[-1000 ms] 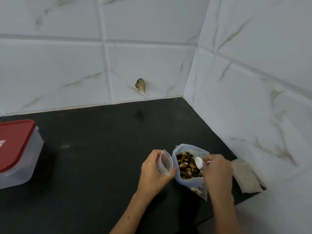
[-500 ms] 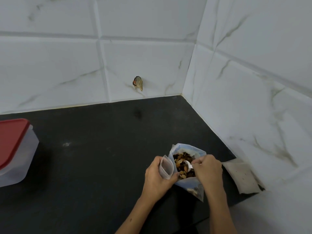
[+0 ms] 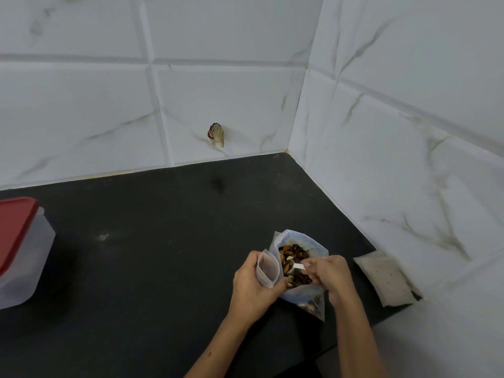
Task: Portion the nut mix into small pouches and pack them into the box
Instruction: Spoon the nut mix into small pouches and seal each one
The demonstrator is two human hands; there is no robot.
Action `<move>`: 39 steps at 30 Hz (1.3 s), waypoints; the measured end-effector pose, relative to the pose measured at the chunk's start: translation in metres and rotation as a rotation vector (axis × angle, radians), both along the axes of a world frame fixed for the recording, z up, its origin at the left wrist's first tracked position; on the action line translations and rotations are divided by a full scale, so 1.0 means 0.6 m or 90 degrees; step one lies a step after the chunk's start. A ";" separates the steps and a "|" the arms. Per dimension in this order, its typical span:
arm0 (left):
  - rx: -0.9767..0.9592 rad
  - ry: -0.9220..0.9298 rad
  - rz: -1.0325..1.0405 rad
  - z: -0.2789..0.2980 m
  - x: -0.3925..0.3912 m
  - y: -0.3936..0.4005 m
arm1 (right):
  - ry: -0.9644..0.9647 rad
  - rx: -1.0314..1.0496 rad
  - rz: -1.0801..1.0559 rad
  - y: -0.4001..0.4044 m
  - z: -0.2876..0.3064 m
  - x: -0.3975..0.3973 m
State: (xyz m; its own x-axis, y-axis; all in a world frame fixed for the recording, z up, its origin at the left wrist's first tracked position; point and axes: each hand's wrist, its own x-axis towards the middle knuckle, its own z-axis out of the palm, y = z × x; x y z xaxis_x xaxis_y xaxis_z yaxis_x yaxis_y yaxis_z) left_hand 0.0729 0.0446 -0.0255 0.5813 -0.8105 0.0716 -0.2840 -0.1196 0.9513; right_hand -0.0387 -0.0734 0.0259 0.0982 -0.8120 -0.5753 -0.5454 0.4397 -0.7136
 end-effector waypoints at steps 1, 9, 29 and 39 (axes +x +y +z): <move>-0.002 0.001 -0.002 0.002 0.000 0.000 | -0.021 0.016 -0.003 -0.001 0.003 -0.005; 0.001 0.014 -0.006 0.013 -0.001 0.000 | -0.128 0.048 -0.093 0.001 0.006 -0.027; 0.068 -0.124 0.047 0.103 -0.025 -0.030 | -0.251 -0.148 -0.099 0.038 0.121 -0.065; 0.027 -0.018 0.042 0.118 -0.017 -0.035 | -0.054 -0.468 0.148 0.103 0.158 -0.025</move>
State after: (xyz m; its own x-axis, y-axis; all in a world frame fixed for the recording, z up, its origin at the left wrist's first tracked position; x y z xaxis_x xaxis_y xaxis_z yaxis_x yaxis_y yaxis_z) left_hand 0.0628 0.0233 0.0452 0.6313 -0.7735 0.0550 -0.3009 -0.1790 0.9367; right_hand -0.0537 -0.0114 0.1205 0.3319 -0.9356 0.1202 -0.4965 -0.2816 -0.8211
